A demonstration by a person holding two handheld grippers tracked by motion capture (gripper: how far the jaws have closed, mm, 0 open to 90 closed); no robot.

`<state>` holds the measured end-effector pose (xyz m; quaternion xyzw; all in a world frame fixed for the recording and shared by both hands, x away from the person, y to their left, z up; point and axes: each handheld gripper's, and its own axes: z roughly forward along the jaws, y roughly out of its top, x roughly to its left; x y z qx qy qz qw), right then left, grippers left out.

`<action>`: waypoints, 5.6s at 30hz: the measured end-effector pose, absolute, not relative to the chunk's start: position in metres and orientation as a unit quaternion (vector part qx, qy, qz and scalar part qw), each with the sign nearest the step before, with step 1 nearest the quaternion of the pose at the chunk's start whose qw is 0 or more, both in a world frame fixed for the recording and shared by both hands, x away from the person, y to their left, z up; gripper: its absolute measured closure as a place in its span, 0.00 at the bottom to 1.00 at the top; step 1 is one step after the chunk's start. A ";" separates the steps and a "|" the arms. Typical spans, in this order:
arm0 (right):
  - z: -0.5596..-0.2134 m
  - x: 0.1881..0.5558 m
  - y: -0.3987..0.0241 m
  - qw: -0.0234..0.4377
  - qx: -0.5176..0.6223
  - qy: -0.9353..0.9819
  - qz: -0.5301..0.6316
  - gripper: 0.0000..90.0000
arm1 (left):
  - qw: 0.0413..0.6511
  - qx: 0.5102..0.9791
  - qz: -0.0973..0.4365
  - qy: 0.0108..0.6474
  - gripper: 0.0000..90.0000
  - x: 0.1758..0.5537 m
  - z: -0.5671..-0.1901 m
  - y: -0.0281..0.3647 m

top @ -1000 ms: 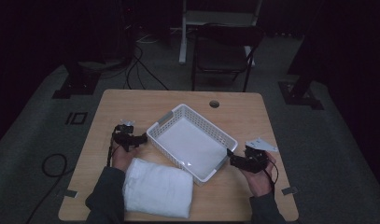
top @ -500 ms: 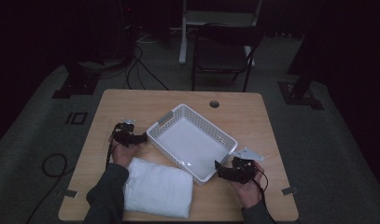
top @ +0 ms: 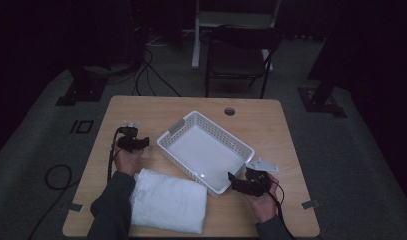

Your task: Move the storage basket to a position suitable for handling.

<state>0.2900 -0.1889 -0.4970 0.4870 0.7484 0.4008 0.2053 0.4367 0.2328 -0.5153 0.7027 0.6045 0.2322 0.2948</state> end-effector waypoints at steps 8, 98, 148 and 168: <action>-0.494 0.305 -0.200 0.208 0.493 0.742 0.404 0.52 | 0.346 0.700 0.232 0.580 0.46 0.428 -0.489 0.225; -0.504 0.395 -0.190 0.217 0.444 0.782 0.380 0.75 | 0.344 0.784 0.199 0.477 0.67 0.392 -0.498 0.178; -0.501 0.264 -0.107 0.154 0.307 0.853 0.394 0.40 | 0.362 0.778 0.210 0.469 0.48 0.265 -0.491 0.237; -0.527 0.251 -0.086 0.152 0.278 0.888 0.333 0.25 | 0.350 0.796 0.165 0.466 0.61 0.244 -0.520 0.250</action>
